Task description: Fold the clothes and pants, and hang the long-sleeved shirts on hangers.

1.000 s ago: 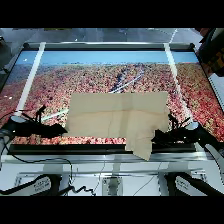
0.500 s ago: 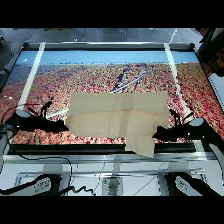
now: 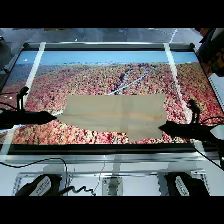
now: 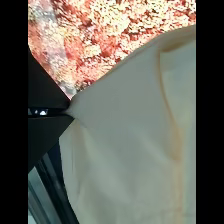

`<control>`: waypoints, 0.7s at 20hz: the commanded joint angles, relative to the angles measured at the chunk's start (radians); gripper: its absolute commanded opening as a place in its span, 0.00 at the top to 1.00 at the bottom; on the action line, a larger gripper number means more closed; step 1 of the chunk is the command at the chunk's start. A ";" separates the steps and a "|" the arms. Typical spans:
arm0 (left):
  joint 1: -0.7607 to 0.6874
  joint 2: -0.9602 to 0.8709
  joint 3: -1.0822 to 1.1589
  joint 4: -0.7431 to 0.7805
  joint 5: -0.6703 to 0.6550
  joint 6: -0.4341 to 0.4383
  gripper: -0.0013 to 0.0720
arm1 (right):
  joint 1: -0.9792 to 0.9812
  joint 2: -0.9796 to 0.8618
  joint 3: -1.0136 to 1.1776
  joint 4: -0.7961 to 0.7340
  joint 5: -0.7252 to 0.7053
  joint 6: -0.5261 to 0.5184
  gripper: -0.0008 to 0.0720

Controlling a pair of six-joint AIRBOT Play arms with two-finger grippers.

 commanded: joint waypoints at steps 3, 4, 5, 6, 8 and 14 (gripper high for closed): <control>-0.116 -0.058 -0.025 -0.160 0.316 -0.039 0.96 | 0.000 -0.069 0.002 0.122 -0.408 0.053 0.97; -0.156 -0.097 -0.025 -0.187 0.415 -0.065 0.96 | 0.000 -0.125 0.002 0.164 -0.478 0.053 0.97; -0.195 -0.139 -0.025 -0.229 0.504 -0.068 0.96 | 0.000 -0.192 0.009 0.217 -0.537 0.051 0.97; -0.227 -0.180 -0.025 -0.279 0.582 -0.068 0.96 | 0.002 -0.259 0.026 0.256 -0.575 0.042 0.97; -0.283 -0.261 -0.023 -0.375 0.732 -0.067 0.96 | 0.021 -0.407 0.098 0.274 -0.637 0.039 0.97; -0.341 -0.476 0.135 -0.457 0.848 -0.067 0.96 | 0.087 -0.771 0.382 0.273 -0.742 0.038 0.96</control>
